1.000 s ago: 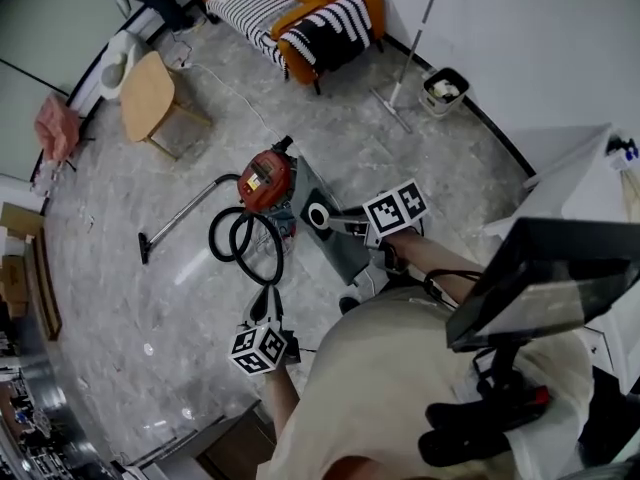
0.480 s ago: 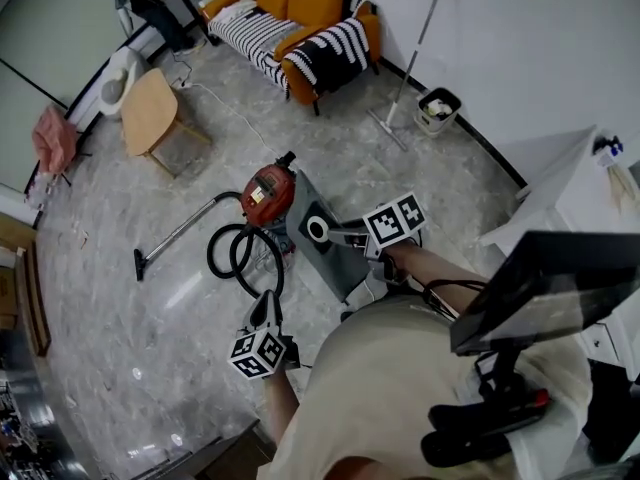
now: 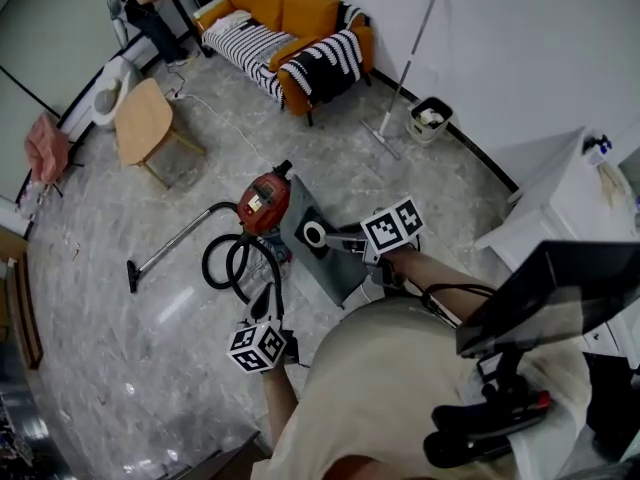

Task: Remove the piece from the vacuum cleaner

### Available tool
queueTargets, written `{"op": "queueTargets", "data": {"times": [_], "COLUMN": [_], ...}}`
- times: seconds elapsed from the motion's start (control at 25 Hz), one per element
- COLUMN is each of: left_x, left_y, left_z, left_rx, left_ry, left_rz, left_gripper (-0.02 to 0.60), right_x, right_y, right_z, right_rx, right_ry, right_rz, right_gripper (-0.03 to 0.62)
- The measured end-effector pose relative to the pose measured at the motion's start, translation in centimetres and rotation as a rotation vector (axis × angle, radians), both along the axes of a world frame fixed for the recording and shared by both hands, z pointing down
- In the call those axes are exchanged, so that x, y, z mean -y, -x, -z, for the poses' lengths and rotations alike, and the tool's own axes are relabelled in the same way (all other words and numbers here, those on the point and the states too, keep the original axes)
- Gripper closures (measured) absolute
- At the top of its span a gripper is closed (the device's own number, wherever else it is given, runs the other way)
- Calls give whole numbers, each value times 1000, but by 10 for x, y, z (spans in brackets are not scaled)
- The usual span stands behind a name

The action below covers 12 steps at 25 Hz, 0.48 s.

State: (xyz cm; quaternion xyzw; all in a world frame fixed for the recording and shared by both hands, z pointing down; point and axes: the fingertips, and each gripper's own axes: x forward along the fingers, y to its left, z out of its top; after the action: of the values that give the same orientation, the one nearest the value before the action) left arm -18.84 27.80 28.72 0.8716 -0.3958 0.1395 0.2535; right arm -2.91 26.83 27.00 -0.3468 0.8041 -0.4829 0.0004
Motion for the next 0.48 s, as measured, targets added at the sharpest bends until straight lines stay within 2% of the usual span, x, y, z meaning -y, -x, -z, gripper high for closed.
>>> {"op": "queueTargets", "data": {"times": [0.48], "left_x": [10], "left_y": [-12], "left_z": [-5], "left_rx": [27], "left_ry": [33], "left_rz": [-40], "left_gripper": [578], "right_x": [7], "right_y": [-11], "right_z": [-11], "right_rx": [20], "right_ry": [23], "right_rz": [-24], "right_gripper": [562]}}
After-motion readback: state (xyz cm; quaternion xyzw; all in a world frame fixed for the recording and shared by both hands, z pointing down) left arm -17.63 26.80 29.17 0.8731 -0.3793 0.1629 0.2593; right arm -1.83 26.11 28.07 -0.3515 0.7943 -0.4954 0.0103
